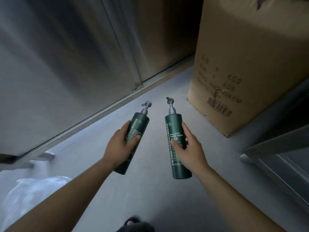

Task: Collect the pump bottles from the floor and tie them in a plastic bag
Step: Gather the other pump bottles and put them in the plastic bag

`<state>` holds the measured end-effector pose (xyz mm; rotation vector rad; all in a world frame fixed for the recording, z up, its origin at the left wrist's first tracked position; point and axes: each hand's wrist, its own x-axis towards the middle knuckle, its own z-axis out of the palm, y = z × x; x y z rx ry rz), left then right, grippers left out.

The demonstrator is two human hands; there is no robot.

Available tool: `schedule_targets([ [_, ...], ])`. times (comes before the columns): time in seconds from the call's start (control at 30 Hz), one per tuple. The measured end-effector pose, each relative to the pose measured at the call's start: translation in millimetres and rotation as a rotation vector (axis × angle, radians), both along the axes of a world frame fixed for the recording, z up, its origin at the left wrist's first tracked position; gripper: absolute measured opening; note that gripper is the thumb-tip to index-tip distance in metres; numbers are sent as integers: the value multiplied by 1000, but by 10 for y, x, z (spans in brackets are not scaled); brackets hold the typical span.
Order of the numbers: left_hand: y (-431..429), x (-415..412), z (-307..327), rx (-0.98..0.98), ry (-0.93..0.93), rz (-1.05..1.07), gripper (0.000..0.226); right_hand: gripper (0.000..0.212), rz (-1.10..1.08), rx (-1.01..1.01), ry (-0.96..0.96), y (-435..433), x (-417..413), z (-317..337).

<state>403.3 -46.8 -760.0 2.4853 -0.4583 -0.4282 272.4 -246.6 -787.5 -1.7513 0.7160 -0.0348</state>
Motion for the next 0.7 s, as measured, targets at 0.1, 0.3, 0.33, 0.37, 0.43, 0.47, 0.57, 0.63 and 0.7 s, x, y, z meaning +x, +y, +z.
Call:
schedule_targets([
  [0.1,-73,-104,972,-67,10,43,65,77,12,22,12,99,-61,954],
  [0.3,-1,-497,3198,-201,55,46,63,71,-24,48,-7,191,-295,3195],
  [0.33,49,-557,3565,-209,63,53,62,71,-27,48,-15,211,-337,3563],
  [0.37,100,-615,3922,-214,73,60,62,71,-34,50,-22,238,-383,3924],
  [0.43,200,-733,4568,-230,86,84,63,71,-32,55,-42,311,-470,4596],
  [0.47,239,-785,4853,-237,82,93,63,71,-30,59,-56,353,-506,4892],
  [0.57,322,-973,5566,-243,76,115,64,70,-23,80,-91,487,-649,5624],
  [0.63,360,-1109,5901,-255,76,109,64,70,-19,97,-103,562,-769,5944],
  [0.7,385,-1269,6121,-272,55,119,65,70,3,105,-121,609,-902,6136],
])
